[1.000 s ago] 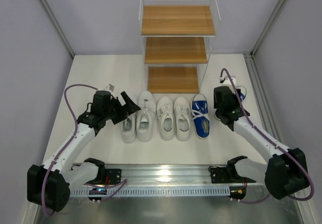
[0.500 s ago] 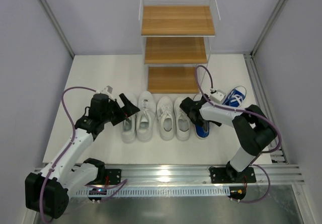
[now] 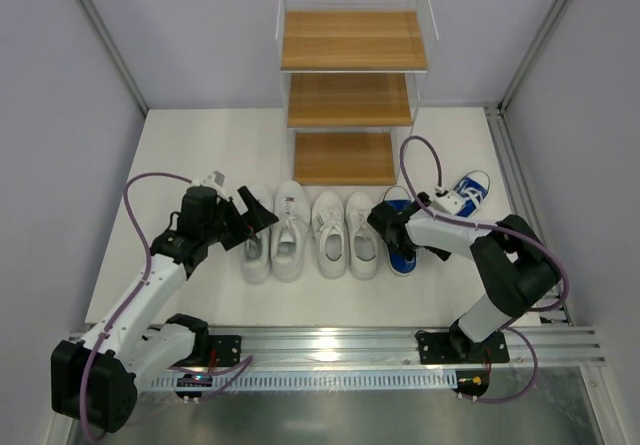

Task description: Place and organize the shoes onto the shoe shelf

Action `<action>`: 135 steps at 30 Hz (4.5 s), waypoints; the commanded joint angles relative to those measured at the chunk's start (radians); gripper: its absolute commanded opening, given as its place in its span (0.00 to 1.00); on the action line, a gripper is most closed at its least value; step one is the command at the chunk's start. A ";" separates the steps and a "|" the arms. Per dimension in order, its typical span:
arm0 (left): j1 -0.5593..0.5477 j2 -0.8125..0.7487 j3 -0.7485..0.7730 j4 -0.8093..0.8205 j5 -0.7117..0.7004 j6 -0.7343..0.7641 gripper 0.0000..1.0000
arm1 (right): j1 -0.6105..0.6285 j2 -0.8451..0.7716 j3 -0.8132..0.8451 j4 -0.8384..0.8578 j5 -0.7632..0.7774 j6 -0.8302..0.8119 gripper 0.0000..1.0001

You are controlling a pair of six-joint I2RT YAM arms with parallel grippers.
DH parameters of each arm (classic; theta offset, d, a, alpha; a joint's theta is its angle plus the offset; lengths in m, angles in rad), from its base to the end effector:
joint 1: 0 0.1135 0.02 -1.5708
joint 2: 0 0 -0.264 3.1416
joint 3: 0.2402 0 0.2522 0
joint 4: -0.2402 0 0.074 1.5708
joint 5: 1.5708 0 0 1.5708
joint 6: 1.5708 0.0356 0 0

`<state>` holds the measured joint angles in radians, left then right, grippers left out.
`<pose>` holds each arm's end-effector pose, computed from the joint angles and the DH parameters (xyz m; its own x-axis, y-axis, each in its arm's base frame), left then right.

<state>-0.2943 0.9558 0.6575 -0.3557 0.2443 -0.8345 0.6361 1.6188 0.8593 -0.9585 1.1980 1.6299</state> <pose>0.1943 -0.0679 0.2485 -0.7357 -0.5283 -0.4240 -0.1190 0.7170 -0.6869 0.2118 0.1152 0.1660 -0.2787 0.2462 -0.9283 0.8136 0.5741 -0.0920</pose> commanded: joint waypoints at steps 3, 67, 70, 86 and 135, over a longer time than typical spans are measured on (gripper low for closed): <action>-0.002 0.001 -0.009 0.026 0.000 0.002 1.00 | -0.081 -0.146 -0.121 0.503 -0.076 -0.368 1.00; -0.003 -0.049 -0.099 0.100 -0.050 -0.034 1.00 | 0.094 -0.928 -0.045 0.543 -0.759 -1.581 0.04; -0.003 -0.051 -0.088 0.090 -0.056 -0.032 1.00 | 0.137 -0.906 -0.016 0.550 -0.845 -1.607 0.04; -0.003 -0.080 -0.093 0.073 -0.092 -0.025 1.00 | 0.149 -0.568 -0.158 1.331 -0.558 -1.867 0.04; -0.003 -0.132 -0.119 0.011 -0.140 -0.006 1.00 | -0.147 0.309 0.314 1.591 -0.727 -1.977 0.07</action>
<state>-0.2989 0.8352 0.5449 -0.3325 0.1440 -0.8593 0.5018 1.9476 1.1027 0.6220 0.4129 -0.3531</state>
